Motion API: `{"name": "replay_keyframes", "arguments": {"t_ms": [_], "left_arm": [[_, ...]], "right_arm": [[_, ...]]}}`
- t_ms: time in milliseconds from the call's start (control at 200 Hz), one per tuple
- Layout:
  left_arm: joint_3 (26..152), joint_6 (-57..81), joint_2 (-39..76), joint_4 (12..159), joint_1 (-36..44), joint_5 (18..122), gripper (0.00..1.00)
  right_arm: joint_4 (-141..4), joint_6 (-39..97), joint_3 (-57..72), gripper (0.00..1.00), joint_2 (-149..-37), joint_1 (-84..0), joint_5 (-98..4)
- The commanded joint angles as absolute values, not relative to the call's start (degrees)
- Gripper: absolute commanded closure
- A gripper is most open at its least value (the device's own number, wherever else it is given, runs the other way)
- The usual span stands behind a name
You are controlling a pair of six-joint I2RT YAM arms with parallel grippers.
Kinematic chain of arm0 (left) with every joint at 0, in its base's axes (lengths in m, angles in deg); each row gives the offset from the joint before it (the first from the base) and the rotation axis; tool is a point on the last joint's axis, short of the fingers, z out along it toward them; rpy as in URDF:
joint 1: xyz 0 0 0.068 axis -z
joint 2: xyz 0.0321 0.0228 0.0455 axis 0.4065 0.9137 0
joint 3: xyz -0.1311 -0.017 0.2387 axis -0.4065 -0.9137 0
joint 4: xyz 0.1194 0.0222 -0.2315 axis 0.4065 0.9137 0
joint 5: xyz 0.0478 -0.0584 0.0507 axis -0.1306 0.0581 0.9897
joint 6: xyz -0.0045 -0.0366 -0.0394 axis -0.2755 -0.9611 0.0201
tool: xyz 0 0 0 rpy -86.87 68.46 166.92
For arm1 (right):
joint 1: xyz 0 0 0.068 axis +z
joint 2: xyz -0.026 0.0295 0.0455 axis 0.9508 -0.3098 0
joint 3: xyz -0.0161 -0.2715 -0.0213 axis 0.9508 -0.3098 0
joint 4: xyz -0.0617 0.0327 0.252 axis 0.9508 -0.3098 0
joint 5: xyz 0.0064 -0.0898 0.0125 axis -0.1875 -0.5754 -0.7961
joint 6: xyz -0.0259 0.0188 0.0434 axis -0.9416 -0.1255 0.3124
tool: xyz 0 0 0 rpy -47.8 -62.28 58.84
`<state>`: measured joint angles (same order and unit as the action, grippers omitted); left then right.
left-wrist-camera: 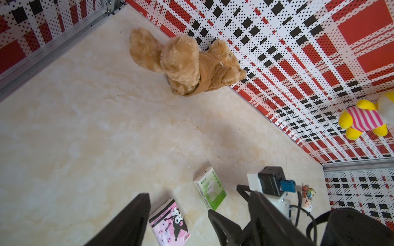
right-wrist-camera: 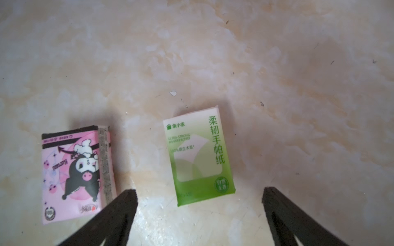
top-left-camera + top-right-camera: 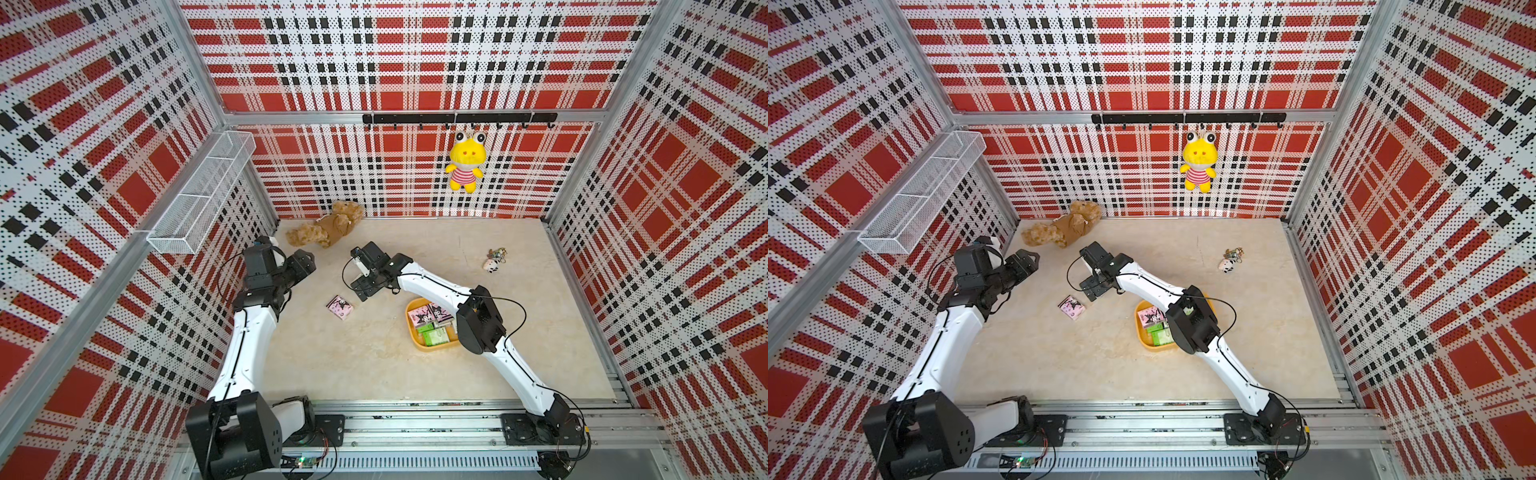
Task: Put the pocket tissues into the storage box
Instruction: Pick up the pocket tissues from the center of the board.
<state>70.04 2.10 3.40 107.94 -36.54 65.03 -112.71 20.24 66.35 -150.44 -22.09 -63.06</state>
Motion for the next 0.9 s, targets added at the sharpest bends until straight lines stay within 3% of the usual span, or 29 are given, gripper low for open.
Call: {"name": "replay_keyframes", "arguments": {"t_ms": [0,436,641,897], "left_arm": [[68.96,4.14,3.71,108.38,-37.20,65.32,0.20],[68.42,4.95,4.26,108.29,-38.30,64.54,0.20],[68.64,5.12,4.30,108.37,-38.73,64.09,0.20],[68.93,5.13,4.13,108.30,-39.06,63.74,0.20]], "right_arm": [[-113.53,19.18,68.67,0.00,-152.39,-21.69,-63.77],[-114.77,19.17,69.44,0.01,-154.88,-21.70,-61.47],[-114.86,19.49,69.45,0.12,-155.74,-21.71,-60.37],[-114.77,19.53,69.45,0.14,-156.05,-21.86,-60.10]]}}
